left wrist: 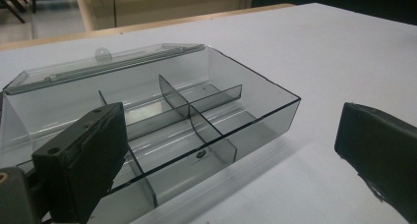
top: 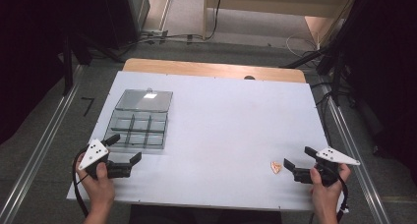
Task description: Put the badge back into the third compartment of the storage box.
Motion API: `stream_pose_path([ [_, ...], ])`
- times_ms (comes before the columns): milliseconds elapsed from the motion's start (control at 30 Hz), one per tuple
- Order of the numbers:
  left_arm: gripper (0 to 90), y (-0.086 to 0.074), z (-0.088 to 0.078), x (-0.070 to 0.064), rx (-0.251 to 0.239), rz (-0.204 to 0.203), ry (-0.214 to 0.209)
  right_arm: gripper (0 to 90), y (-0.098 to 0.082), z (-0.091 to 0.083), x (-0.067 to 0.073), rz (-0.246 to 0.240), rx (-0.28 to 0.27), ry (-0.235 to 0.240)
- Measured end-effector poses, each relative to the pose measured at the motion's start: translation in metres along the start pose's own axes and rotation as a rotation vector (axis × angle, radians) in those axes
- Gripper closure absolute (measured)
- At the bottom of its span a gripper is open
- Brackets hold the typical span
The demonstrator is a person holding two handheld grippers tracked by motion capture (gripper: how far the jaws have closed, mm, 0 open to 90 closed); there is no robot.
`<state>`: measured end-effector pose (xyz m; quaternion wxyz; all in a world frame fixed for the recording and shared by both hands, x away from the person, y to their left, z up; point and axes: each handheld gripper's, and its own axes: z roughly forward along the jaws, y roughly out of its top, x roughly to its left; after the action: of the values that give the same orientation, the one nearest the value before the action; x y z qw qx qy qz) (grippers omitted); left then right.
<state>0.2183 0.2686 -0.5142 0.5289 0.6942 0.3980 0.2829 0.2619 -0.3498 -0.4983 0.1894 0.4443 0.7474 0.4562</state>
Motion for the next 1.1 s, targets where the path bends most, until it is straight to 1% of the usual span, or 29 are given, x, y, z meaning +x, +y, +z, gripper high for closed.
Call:
stream_pose_path([
  [267, 0.0, 0.000, 0.000, 0.000, 0.004, 0.000, 0.000, 0.0, 0.002, 0.002, 0.009, 0.005, 0.033, 0.009],
  [333, 0.0, 0.000, 0.000, 0.000, 0.004, 0.000, -0.001, 0.0, 0.003, 0.001, 0.010, 0.007, 0.035, 0.016],
  [367, 0.0, 0.000, 0.000, 0.000, 0.005, 0.000, 0.000, 0.0, 0.004, 0.002, 0.011, 0.011, 0.045, 0.030],
  [433, 0.0, 0.000, 0.000, 0.000, 0.005, 0.000, 0.000, 0.0, 0.004, 0.002, 0.012, 0.009, 0.050, 0.031],
  [633, 0.0, 0.000, 0.000, 0.000, 0.001, -0.004, -0.001, 2.7, 0.006, 0.005, 0.019, 0.007, 0.078, 0.039],
  [733, 0.0, 0.000, 0.000, 0.000, 0.001, -0.004, -0.003, 2.7, 0.009, 0.007, 0.023, 0.003, 0.086, 0.057],
  [833, 0.0, 0.000, 0.000, 0.000, 0.003, -0.003, -0.002, 3.1, 0.010, 0.010, 0.028, 0.005, 0.116, 0.070],
  [933, 0.0, 0.000, 0.000, 0.000, 0.002, -0.004, -0.001, 6.3, 0.010, 0.014, 0.030, 0.023, 0.151, 0.069],
  [1000, 0.0, 0.000, 0.000, 0.000, 0.001, -0.004, -0.002, 13.1, 0.010, 0.015, 0.031, 0.035, 0.159, 0.054],
  [1033, 0.0, 0.000, 0.000, 0.000, 0.001, -0.005, -0.002, 14.9, 0.010, 0.015, 0.031, 0.052, 0.166, 0.038],
  [1100, 0.0, 0.000, 0.000, 0.001, 0.001, -0.005, -0.003, 18.1, 0.011, 0.016, 0.030, 0.071, 0.172, 0.038],
])
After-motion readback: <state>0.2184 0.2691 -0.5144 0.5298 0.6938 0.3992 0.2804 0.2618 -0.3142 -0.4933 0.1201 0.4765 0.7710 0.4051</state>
